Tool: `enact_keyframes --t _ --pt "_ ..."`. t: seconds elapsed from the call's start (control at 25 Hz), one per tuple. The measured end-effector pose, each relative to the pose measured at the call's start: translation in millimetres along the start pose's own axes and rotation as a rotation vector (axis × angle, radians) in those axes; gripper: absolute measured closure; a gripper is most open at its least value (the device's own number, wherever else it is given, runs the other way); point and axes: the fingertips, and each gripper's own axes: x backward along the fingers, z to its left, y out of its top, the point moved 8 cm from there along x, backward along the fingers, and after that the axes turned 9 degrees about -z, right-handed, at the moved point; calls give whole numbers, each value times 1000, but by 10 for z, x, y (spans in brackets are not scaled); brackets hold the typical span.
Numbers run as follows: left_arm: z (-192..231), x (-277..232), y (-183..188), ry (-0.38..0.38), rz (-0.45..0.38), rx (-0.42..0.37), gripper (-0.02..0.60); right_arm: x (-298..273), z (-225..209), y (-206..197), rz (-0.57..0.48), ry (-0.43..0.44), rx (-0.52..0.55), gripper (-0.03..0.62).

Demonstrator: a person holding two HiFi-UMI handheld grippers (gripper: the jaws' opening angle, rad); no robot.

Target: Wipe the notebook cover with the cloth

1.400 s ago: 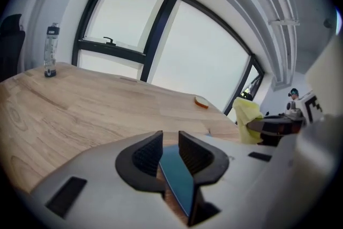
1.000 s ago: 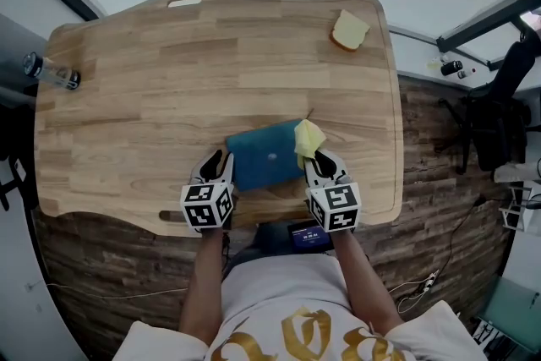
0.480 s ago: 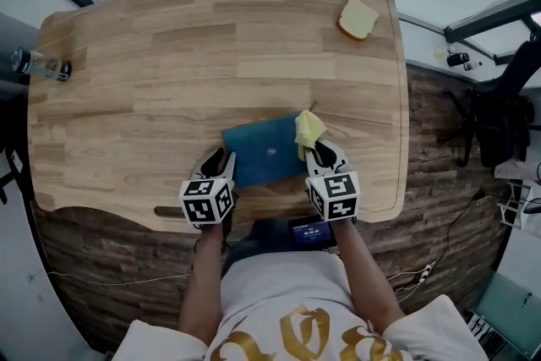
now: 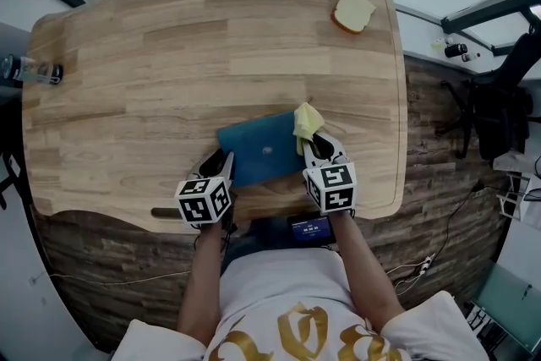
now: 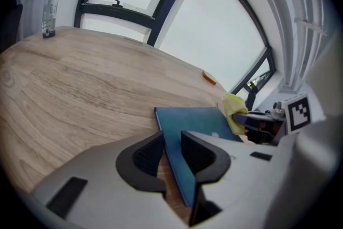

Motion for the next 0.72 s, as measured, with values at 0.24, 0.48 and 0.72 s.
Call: enact_keyframes --t 0.24,0.48,0.72 --pt "14 -20 19 -6 5 17 473 -64 -20 -27 24 4 7 556" --pt "53 -20 25 -19 16 68 488 -135 -3 -50 54 9 14 556" --pt "94 -26 33 -33 25 118 505 -155 -3 -46 72 11 22 556"
